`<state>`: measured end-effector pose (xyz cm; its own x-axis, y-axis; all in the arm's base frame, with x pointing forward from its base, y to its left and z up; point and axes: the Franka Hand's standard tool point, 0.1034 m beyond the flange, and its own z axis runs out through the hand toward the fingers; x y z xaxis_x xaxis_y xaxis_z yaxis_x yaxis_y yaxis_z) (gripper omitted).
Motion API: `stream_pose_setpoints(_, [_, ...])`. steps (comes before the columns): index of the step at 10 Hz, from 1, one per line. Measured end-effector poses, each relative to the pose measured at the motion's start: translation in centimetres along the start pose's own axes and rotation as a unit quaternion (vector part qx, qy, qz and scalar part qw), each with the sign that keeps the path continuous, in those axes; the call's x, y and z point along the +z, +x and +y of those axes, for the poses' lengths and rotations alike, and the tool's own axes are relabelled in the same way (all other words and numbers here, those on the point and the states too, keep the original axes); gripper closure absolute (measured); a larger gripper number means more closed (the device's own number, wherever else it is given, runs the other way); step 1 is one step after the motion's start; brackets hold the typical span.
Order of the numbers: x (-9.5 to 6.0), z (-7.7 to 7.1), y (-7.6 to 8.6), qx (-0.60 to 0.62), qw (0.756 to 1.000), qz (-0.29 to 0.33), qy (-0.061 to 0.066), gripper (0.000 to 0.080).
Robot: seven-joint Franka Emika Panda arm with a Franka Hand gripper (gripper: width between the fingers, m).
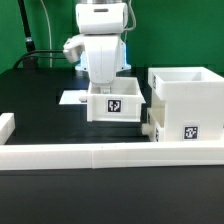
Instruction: Assemble drawer
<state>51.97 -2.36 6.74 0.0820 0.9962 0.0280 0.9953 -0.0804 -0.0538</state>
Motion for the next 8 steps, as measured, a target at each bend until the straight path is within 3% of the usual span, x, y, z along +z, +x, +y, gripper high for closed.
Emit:
stream_pose_setpoints(1, [0.1,0.0,-0.1,0.001,1.000,0.001,-0.010,0.0757])
stream_pose_setpoints(2, [0.2,-0.1,-0.2,0.002,1.000,0.001,-0.006,0.0757])
stream_pose_setpoints(4, [0.3,0.0,-0.1,0.002,1.000,0.002,-0.016,0.0757])
stream_pose_setpoints(5, [0.5,0.2,0.2,0.003,1.000,0.004,-0.028,0.0757])
stream_pose_setpoints(8, [0.2,0.9,1.5,0.009,1.000,0.007,-0.027,0.0757])
